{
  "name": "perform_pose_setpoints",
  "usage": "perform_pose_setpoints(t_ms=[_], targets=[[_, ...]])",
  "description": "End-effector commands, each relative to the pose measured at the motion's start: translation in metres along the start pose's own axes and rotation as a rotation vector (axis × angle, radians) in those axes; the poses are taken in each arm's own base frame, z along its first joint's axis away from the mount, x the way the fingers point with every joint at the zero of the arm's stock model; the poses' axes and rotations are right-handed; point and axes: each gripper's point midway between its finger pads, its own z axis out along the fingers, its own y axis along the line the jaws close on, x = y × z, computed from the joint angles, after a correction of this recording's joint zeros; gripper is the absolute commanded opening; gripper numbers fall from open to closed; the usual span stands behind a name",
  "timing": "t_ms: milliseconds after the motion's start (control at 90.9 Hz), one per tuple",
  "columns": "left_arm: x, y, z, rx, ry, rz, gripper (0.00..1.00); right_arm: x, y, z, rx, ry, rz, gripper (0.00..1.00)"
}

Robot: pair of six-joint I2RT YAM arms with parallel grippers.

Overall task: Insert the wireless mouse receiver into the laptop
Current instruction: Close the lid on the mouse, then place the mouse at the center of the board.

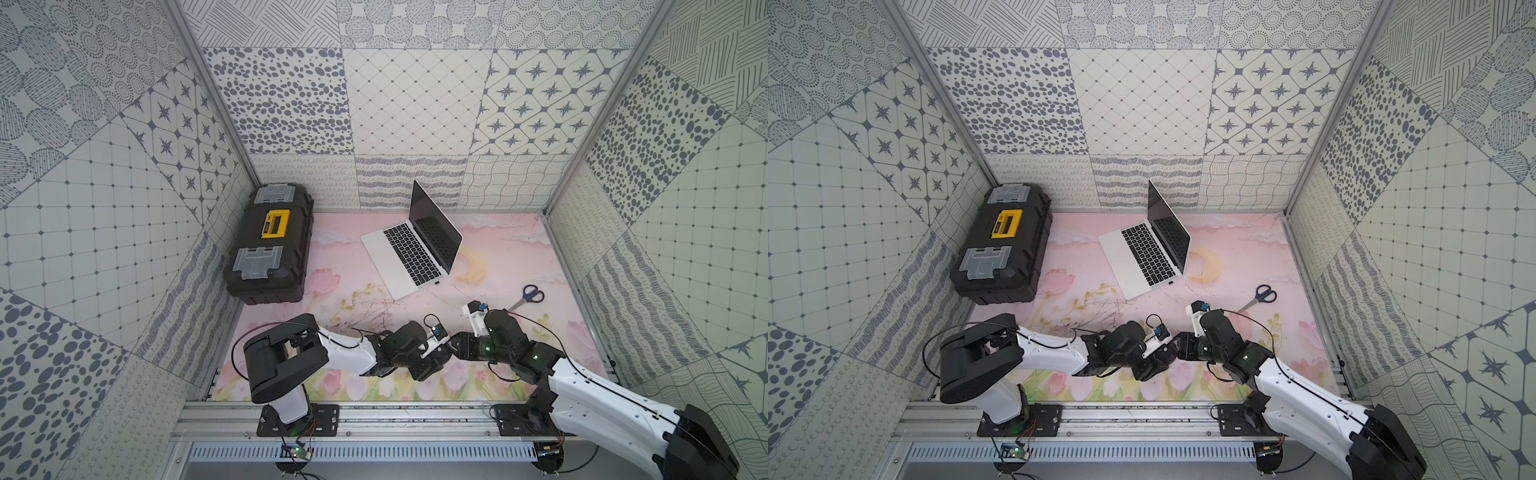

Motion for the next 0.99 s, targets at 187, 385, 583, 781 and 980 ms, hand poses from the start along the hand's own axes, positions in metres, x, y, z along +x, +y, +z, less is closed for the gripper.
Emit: perform_pose_setpoints(t_ms=[187,385,583,781,980], targets=[[-0.032,-0.032,-0.059,0.295,-0.085,-0.423,0.00,-0.024,0.057,-0.029,-0.293,-0.109,-0.136,0.97],[-0.076,-0.054,-0.098,0.470,-0.264,-0.446,0.01,-0.029,0.104,-0.033,-0.576,-0.088,-0.152,0.97],[-0.098,-0.063,-0.119,0.535,-0.351,-0.436,0.01,-0.032,0.109,-0.024,-0.607,-0.075,-0.153,0.97],[-0.105,-0.059,-0.125,0.510,-0.388,-0.441,0.01,-0.028,0.114,-0.028,-0.636,-0.052,-0.148,0.96],[-0.118,-0.056,-0.131,0.508,-0.438,-0.453,0.01,-0.023,0.125,-0.040,-0.708,-0.048,-0.150,0.79]])
